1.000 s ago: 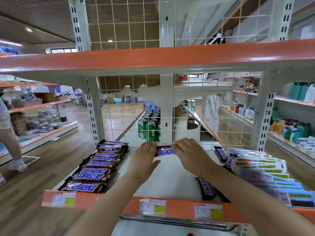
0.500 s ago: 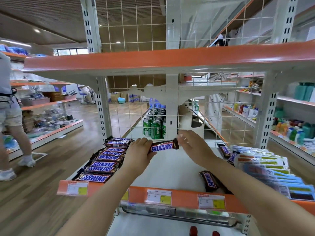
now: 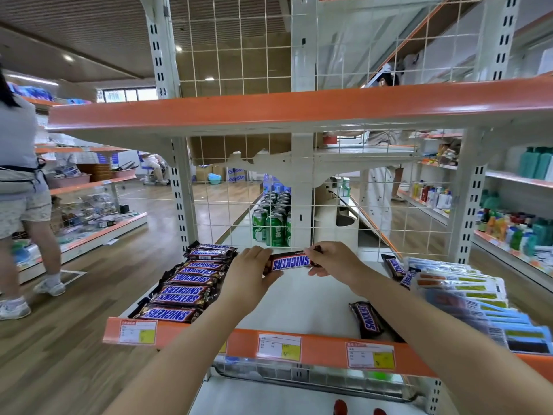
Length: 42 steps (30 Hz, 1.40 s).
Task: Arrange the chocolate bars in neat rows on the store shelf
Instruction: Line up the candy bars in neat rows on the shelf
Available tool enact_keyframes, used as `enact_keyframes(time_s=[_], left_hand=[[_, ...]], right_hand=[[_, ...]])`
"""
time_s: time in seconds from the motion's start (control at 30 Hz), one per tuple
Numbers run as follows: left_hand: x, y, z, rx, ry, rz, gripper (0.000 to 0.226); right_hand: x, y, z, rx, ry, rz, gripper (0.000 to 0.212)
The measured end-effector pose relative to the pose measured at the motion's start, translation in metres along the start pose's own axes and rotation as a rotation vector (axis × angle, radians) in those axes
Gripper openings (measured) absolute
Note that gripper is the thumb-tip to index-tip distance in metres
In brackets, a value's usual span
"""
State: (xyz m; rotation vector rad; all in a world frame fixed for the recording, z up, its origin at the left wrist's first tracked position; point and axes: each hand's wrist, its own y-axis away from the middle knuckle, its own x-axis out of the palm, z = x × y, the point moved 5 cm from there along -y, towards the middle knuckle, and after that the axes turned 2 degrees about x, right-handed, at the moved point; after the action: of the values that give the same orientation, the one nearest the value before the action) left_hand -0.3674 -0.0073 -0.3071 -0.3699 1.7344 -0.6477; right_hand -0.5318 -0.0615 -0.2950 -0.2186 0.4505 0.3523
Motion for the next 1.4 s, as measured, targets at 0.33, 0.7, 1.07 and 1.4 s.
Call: enact_keyframes(time_s=[0.33, 0.7, 1.07, 1.4], left_hand=[[0.005, 0.001, 0.031, -0.682, 0.930, -0.029, 0.038], [0.019, 0.008, 0.022, -0.724, 1.061, 0.102, 0.022], [0.036, 0.008, 0.037, -0.858, 0.922, 0.183, 0.024], [0.058, -0.020, 0.081, -0.861, 0.572, 0.271, 0.029]], right_hand=[[-0.007, -0.005, -0.007, 0.044, -0.184, -0.124, 0.022], [0.008, -0.007, -0.013, 0.084, -0.178, -0.046, 0.019], [0.028, -0.024, -0.036, 0.345, -0.231, 0.017, 0.018], [0.051, -0.073, -0.049, 0.426, -0.273, 0.025, 0.012]])
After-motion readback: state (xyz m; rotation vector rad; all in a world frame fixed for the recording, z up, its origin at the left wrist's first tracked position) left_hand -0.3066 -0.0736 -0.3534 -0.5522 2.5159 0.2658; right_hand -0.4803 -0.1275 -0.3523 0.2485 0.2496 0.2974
